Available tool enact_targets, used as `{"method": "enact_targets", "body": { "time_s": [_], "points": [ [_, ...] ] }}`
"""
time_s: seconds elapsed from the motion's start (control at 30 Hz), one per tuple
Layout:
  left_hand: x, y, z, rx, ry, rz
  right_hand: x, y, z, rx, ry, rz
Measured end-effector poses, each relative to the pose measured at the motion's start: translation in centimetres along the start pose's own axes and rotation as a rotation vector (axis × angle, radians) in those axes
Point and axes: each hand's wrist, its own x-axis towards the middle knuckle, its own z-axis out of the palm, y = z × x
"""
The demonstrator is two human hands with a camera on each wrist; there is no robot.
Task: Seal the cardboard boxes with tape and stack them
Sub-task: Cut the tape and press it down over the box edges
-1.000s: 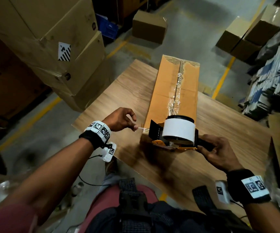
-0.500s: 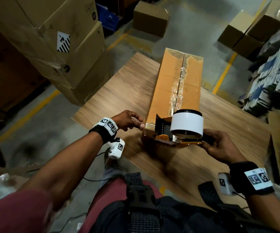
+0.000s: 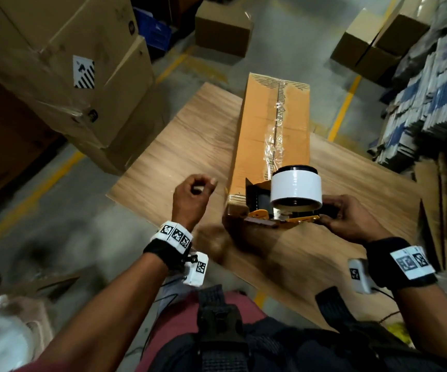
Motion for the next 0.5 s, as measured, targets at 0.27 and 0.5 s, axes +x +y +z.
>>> {"method": "enact_targets", "body": {
  "time_s": [0.27,0.5],
  "points": [
    [-3.0,14.8,2.3,0.430,-0.665,0.571,-0.3,0.3,0.0,-0.005,0.013,0.009],
    [-1.0,17.0,3.0,0.373,-0.830,0.398,-0.6,0.6,-0.1,-0.057,0.037,0.022]
  ]
}}
